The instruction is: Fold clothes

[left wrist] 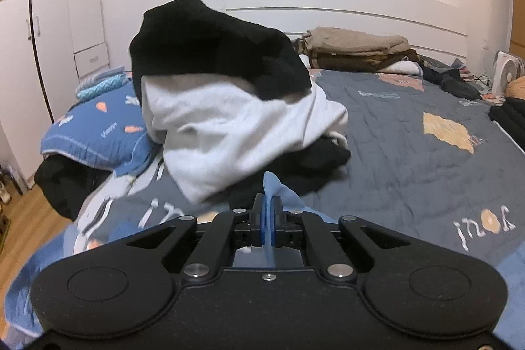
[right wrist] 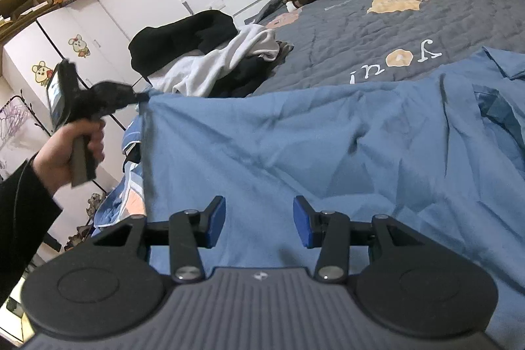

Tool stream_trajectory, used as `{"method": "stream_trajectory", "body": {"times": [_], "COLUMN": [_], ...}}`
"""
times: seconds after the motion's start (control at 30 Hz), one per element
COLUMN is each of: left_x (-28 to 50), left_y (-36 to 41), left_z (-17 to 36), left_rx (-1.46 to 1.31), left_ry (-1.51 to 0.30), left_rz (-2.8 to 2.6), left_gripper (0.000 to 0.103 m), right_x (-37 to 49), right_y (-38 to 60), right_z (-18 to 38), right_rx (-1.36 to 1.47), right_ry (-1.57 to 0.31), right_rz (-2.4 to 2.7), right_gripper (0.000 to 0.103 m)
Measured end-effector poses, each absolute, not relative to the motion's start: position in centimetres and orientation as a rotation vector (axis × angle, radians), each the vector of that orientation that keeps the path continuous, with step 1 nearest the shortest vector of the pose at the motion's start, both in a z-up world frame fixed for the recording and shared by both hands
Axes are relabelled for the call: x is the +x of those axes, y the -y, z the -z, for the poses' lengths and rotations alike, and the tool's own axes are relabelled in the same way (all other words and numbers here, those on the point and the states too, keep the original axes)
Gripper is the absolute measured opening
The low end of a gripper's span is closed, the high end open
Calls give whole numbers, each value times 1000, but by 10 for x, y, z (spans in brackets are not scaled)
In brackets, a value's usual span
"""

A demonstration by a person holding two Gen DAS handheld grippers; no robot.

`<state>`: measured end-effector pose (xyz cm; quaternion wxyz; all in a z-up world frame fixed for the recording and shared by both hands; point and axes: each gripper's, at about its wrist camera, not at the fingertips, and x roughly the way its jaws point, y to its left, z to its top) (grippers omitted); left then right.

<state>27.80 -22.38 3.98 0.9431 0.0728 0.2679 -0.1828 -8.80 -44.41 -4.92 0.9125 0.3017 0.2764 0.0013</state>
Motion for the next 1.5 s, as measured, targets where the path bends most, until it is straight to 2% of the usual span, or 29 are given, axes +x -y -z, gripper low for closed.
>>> {"method": "stream_trajectory", "body": {"times": [0.27, 0.33, 0.4, 0.43, 0.63, 0.93, 1.17, 1.5], "left_x": [297, 285, 265, 253, 153, 21, -33, -53], "left_y": [235, 226, 212, 206, 150, 65, 39, 30], "left_z": [16, 28, 33, 33, 50, 75, 95, 111], "left_rx": [148, 132, 115, 119, 98, -116, -187, -295], "left_ry": [-682, -706, -714, -717, -786, -928, -947, -905], "left_rz": [326, 334, 355, 372, 453, 432, 395, 391], "left_gripper": [9, 21, 45, 47, 47, 47, 47, 47], "right_x": [-86, -88, -89, -90, -93, -102, -109, -126], "right_y": [451, 453, 455, 455, 453, 438, 423, 370], "right_z": [51, 50, 49, 48, 45, 42, 46, 53], "right_rx": [608, 610, 611, 610, 605, 570, 560, 500], "right_ry": [-574, -570, -566, -564, -556, -568, -599, -675], "right_rz": [19, 25, 28, 27, 17, -14, -48, -211], "right_gripper": [44, 44, 44, 44, 44, 44, 44, 44]}}
